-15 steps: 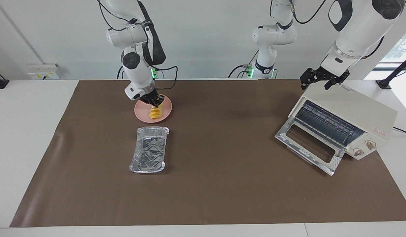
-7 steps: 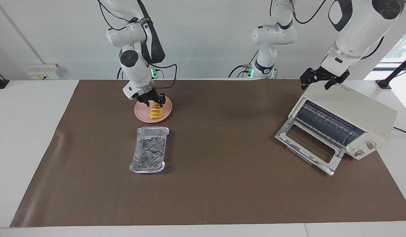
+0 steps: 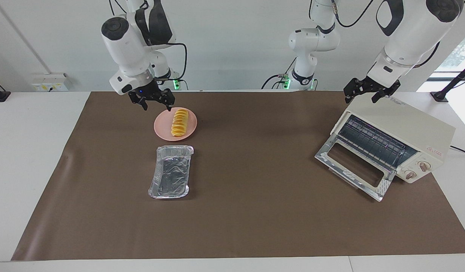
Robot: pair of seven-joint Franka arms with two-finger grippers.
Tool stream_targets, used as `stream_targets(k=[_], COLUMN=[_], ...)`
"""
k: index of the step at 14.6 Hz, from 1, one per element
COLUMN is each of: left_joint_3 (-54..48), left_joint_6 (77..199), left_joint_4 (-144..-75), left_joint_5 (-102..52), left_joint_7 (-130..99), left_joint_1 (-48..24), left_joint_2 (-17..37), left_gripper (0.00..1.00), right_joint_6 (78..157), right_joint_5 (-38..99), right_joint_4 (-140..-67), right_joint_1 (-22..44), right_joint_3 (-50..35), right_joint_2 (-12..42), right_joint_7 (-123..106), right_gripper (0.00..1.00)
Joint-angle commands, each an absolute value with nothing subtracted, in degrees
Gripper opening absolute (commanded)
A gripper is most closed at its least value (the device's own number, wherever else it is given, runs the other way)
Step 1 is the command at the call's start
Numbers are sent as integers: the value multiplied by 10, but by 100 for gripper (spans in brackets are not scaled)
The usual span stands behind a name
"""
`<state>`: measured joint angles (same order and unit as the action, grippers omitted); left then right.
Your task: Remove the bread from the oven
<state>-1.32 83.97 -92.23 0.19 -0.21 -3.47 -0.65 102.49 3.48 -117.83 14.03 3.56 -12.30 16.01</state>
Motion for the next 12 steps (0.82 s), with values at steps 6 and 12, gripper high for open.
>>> stream_targets(k=[6, 12], left_joint_3=[-17, -17], left_joint_6=[846, 846], left_joint_4=[-929, -929], left_joint_5=[8, 8], left_joint_7=[4, 4], left_joint_1=[-29, -29], left_joint_2=[-17, -16], left_gripper=[100, 100], right_joint_6=[917, 901], right_joint_5=[-14, -12], right_joint_4=[-986, -971], right_joint_1=[64, 55], right_joint_3=[35, 36], right_joint_2=[-40, -34], right_joint_7=[13, 12], right_gripper=[100, 100])
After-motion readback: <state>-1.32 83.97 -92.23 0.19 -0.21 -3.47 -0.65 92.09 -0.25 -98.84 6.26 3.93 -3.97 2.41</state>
